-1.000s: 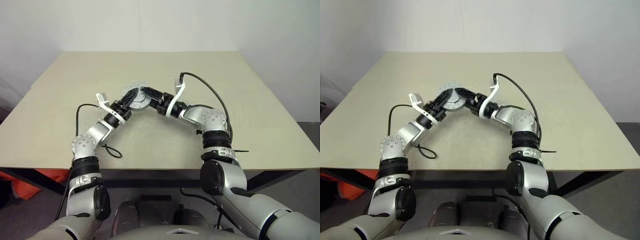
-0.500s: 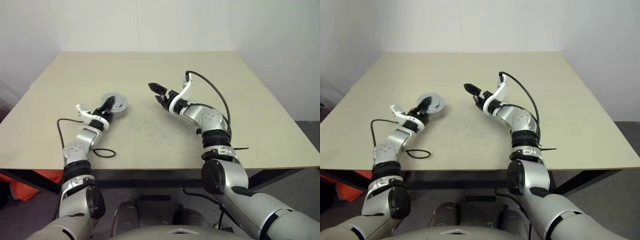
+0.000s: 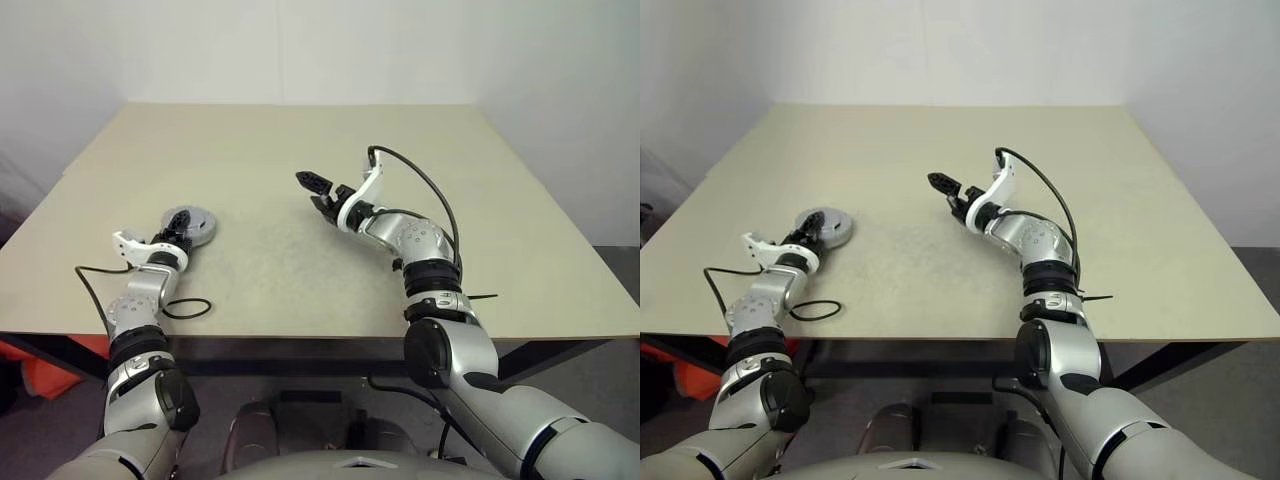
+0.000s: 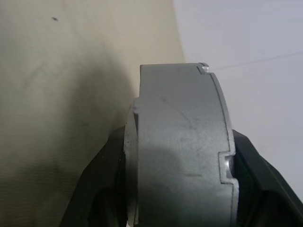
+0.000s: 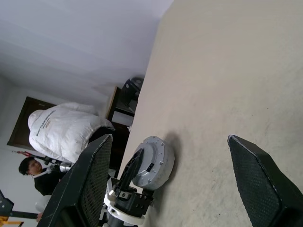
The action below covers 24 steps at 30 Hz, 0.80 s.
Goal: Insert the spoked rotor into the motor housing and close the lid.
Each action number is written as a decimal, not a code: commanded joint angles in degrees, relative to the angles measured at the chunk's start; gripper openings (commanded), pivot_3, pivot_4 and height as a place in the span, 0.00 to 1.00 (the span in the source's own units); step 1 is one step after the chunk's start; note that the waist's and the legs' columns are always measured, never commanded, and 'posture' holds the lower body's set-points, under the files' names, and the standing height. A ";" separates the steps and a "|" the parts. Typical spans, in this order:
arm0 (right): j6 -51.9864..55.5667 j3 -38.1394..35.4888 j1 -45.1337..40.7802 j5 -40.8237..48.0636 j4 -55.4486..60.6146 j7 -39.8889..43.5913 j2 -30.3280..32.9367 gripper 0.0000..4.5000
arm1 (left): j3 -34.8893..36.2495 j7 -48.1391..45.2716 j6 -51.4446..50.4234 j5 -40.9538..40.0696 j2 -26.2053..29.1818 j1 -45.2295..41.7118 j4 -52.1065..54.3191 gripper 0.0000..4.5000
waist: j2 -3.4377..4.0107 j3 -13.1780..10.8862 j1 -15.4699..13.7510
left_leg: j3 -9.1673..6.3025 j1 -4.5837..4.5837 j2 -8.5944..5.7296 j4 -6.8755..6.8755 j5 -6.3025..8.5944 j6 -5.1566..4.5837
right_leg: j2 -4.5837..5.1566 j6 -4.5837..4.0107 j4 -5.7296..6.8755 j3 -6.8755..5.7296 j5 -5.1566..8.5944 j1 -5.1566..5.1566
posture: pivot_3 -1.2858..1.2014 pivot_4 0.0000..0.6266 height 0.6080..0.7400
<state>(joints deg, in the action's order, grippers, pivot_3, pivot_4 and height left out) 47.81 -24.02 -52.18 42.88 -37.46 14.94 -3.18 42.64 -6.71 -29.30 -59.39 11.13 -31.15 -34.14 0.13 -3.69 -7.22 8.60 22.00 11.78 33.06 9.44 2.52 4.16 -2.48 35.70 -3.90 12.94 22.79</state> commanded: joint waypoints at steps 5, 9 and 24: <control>-0.96 0.29 -2.52 0.45 0.00 0.85 -0.38 0.97 | 1.55 2.79 2.84 1.09 1.93 -1.26 1.77 0.47 | -0.03 0.01 0.03 | 0.00 -0.01 0.00 0.00 0.00 0.00 | 0.00 0.00 0.00 0.00 0.00 0.00 | 0.52 0.00 1.00; -1.14 0.36 -2.86 0.22 -0.74 1.01 -0.42 0.98 | 1.01 3.83 3.27 2.48 2.63 -0.58 1.84 0.69 | -0.03 0.01 0.20 | 0.01 -0.19 0.01 0.00 0.00 0.01 | 0.00 0.00 0.03 0.01 0.00 -0.14 | 0.52 0.00 1.00; -2.40 0.39 -5.16 -1.44 -7.37 1.59 0.13 0.98 | 2.95 13.29 14.95 10.34 10.23 0.48 -2.64 1.00 | -0.04 0.02 3.21 | 0.00 -1.14 0.14 -0.18 -0.14 0.25 | -0.33 -0.15 0.06 0.16 0.25 -0.65 | 0.52 0.00 1.00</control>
<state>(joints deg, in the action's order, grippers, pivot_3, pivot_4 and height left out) 46.20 -23.96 -54.85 41.44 -45.39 15.54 -2.98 43.60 5.11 -17.56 -51.09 19.30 -31.26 -36.52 0.09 -3.67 -4.01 8.61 20.89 11.93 32.87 9.30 2.77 3.81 -2.82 35.75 -3.74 13.11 22.18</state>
